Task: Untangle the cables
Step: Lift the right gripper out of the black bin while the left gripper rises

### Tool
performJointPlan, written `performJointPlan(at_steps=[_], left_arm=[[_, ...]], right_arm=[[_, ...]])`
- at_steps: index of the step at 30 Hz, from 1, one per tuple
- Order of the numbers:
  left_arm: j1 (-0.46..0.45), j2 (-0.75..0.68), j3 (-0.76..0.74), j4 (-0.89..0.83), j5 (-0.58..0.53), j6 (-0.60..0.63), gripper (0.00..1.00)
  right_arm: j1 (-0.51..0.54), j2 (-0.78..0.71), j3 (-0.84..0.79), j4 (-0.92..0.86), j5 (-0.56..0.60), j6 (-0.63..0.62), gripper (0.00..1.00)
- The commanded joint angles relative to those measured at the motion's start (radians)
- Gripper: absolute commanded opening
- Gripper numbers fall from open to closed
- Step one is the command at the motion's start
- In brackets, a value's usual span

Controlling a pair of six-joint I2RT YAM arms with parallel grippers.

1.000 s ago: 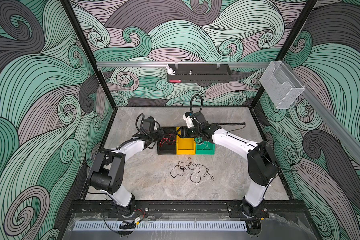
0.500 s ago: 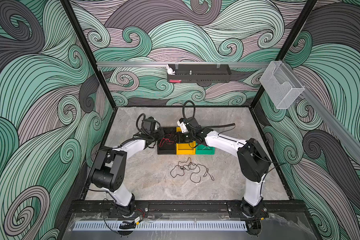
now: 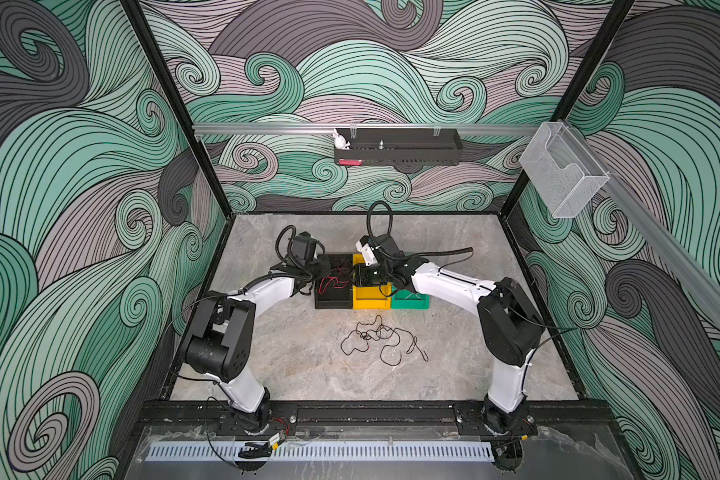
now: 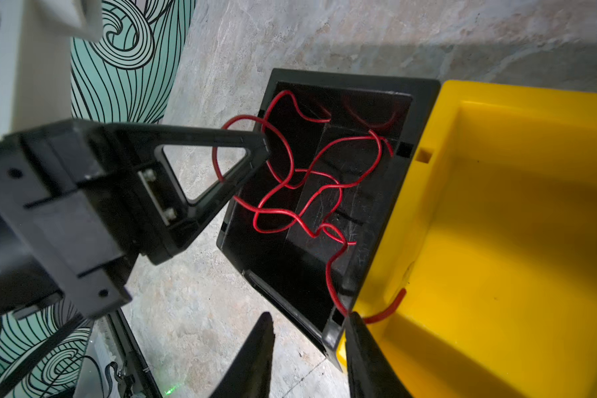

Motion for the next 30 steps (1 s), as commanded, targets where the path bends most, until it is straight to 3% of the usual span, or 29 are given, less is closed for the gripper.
performJointPlan(at_steps=[1,11,25,30], left_arm=[[-0.040,0.030,0.067,-0.082,-0.107,0.085,0.00],[-0.109,0.154,0.163,-0.173,-0.243,0.190,0.00],[-0.150,0.282,0.195,-0.196,-0.295,0.156,0.00],[-0.150,0.313,0.212,-0.203,-0.265,0.142,0.00]], right_arm=[[-0.012,-0.037,-0.021,-0.021,0.026,-0.024,0.38],[-0.066,-0.132,-0.145,0.046,0.004,0.000,0.38],[-0.133,-0.233,-0.249,0.086,-0.011,0.012,0.38],[-0.138,-0.242,-0.262,0.094,-0.020,0.016,0.38]])
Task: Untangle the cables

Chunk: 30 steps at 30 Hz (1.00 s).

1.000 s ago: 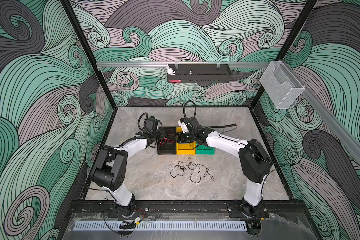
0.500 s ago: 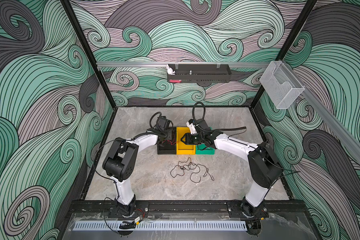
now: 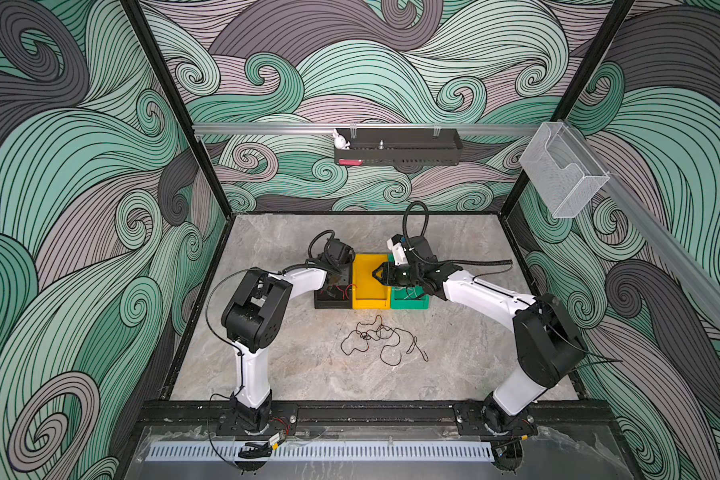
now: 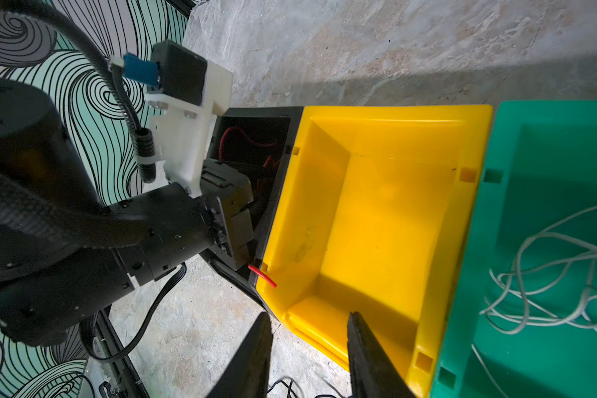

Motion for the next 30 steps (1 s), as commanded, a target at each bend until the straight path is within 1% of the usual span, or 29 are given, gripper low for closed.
performJointPlan(at_steps=[1,4,9,18,23,28,30], left_arm=[[-0.003,0.023,0.025,-0.064,0.010,-0.017,0.03],[-0.003,-0.004,0.033,-0.072,0.035,-0.017,0.15],[-0.003,-0.059,0.063,-0.104,0.074,-0.017,0.27],[-0.004,-0.153,0.081,-0.143,0.065,-0.014,0.41],[-0.004,-0.190,0.079,-0.161,0.053,0.000,0.45],[-0.004,-0.213,0.069,-0.169,0.059,0.005,0.48],[-0.004,-0.226,0.055,-0.172,0.056,0.003,0.49]], right_arm=[[-0.007,-0.035,-0.014,0.020,-0.015,0.006,0.38],[-0.007,-0.043,-0.020,0.019,-0.014,0.004,0.38],[-0.008,-0.045,-0.023,0.030,-0.022,0.009,0.39],[-0.008,-0.060,-0.035,0.035,-0.029,0.010,0.39],[-0.005,-0.057,-0.039,0.038,-0.049,0.016,0.39],[0.032,-0.028,-0.047,0.070,-0.076,0.020,0.51],[0.048,-0.011,-0.045,0.081,-0.084,0.029,0.53]])
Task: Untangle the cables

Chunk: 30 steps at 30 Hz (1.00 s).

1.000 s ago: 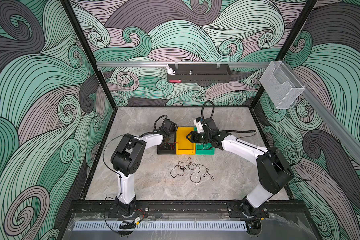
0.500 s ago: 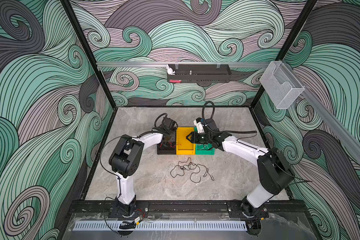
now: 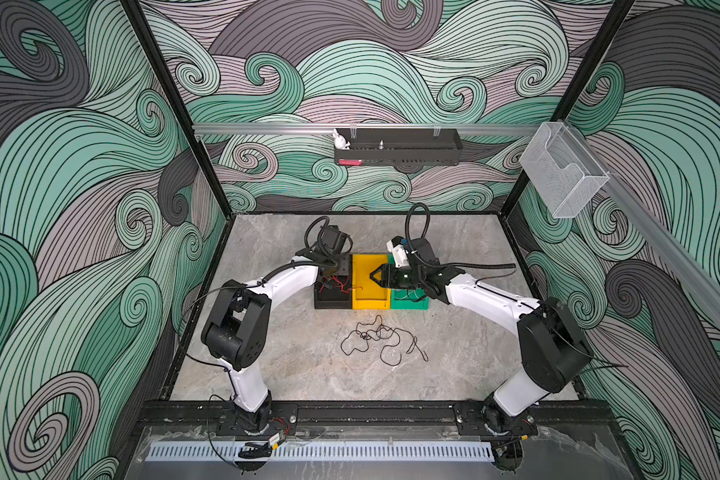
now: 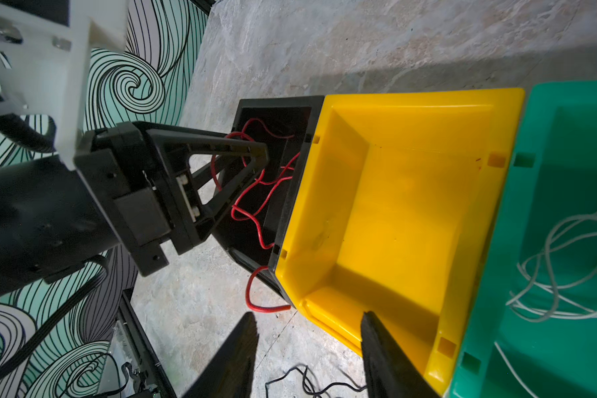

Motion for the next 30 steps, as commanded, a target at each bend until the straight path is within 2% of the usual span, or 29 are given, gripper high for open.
performJointPlan(at_steps=[1,8,16,20,26,30], left_arm=[[-0.002,-0.054,-0.006,-0.031,-0.012,0.004,0.49],[0.007,-0.149,-0.057,-0.017,-0.008,0.000,0.51],[0.038,-0.228,-0.130,-0.015,0.036,0.001,0.50],[0.039,-0.280,-0.180,-0.023,0.075,-0.022,0.50],[0.041,-0.372,-0.270,0.001,0.076,-0.044,0.49],[0.041,-0.412,-0.297,-0.009,0.084,-0.052,0.49]], right_arm=[[0.035,0.029,-0.010,0.045,-0.037,0.013,0.54],[0.089,0.094,0.021,0.083,-0.065,0.059,0.55],[0.129,0.076,0.006,0.032,-0.006,0.007,0.54],[0.144,0.031,-0.045,-0.040,0.003,-0.060,0.51],[0.200,-0.020,-0.160,-0.079,0.076,-0.181,0.51],[0.222,-0.026,-0.170,-0.102,0.095,-0.265,0.52]])
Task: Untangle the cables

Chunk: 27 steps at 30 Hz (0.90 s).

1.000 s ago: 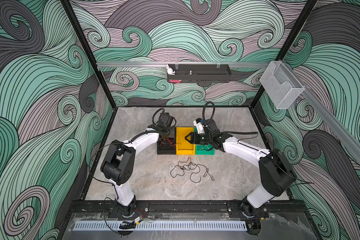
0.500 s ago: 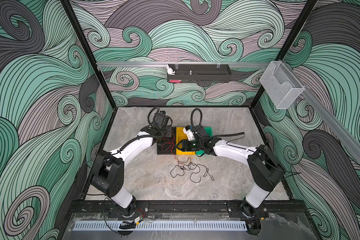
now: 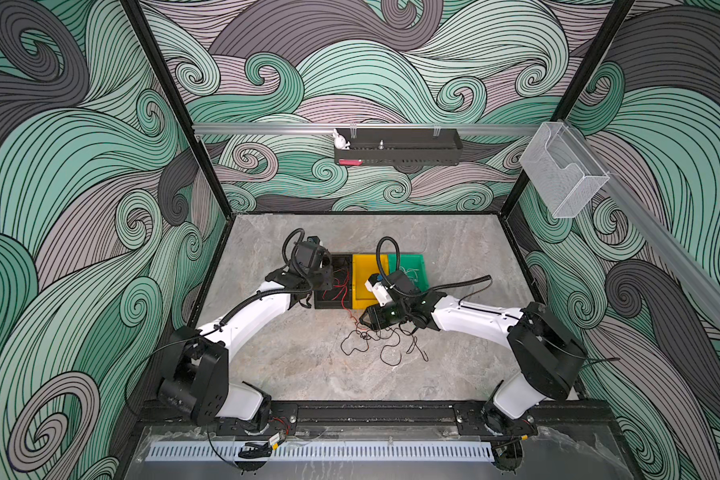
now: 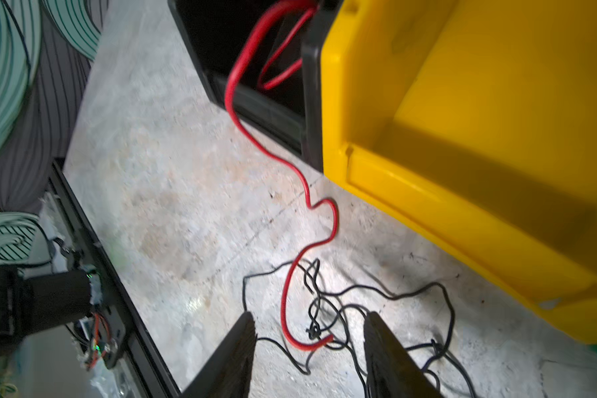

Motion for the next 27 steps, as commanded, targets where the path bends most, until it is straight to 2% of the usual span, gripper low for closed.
performJointPlan(at_steps=[1,11,21,27], left_arm=[[0.003,-0.047,-0.009,-0.011,0.014,-0.020,0.50],[0.020,-0.106,-0.082,-0.013,0.010,-0.041,0.49],[0.041,-0.122,-0.127,0.008,0.038,-0.062,0.48],[0.052,-0.127,-0.144,0.015,0.041,-0.064,0.48]], right_arm=[[0.018,-0.020,-0.007,-0.029,0.051,-0.117,0.52],[0.135,0.032,0.080,-0.124,0.212,-0.343,0.49],[0.166,0.113,0.150,-0.171,0.303,-0.410,0.42],[0.182,0.118,0.154,-0.175,0.335,-0.420,0.33]])
